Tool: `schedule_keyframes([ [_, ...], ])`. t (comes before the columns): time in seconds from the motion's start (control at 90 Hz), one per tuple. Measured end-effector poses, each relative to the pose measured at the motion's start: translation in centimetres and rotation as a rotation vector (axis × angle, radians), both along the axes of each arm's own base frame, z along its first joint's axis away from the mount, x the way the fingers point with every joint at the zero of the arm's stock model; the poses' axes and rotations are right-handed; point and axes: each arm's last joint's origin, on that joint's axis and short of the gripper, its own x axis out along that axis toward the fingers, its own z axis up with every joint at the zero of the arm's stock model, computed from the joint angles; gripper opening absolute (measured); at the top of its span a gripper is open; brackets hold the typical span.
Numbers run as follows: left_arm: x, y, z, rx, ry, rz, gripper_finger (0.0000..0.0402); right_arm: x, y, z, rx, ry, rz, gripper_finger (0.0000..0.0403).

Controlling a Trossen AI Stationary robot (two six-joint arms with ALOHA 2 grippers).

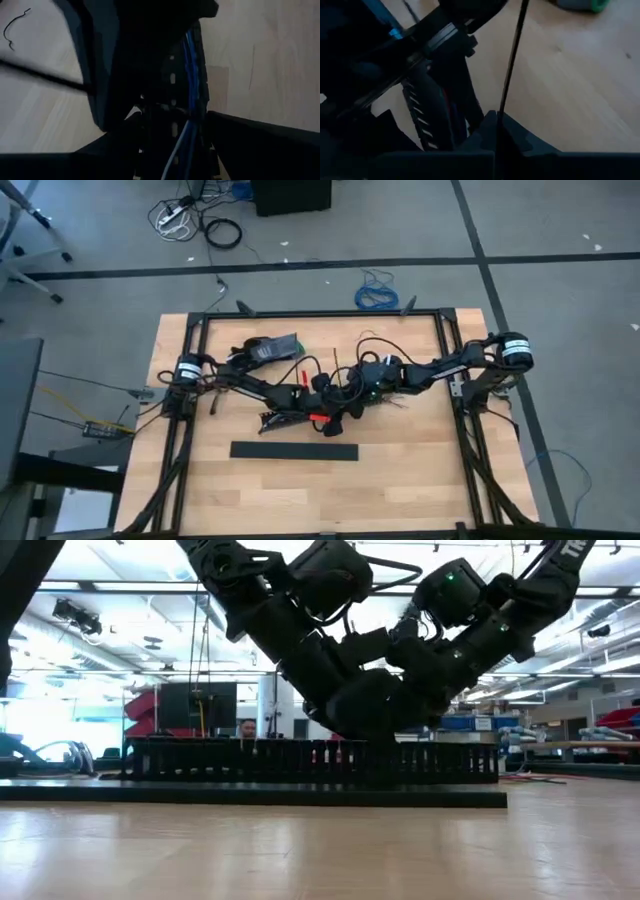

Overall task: Ziptie cables
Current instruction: Put the zip tied cables into the black cable duct

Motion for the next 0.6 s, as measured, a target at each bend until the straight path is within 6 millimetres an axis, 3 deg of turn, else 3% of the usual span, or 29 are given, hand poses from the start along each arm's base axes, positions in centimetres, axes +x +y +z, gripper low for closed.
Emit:
schedule_keyframes([
  [0.6, -0.10, 0.04, -0.15, -0.008, 0.008, 0.026, 0.0214, -0.45, -0.25, -0.41, -0.009, -0.011, -0.100, 0.0000],
])
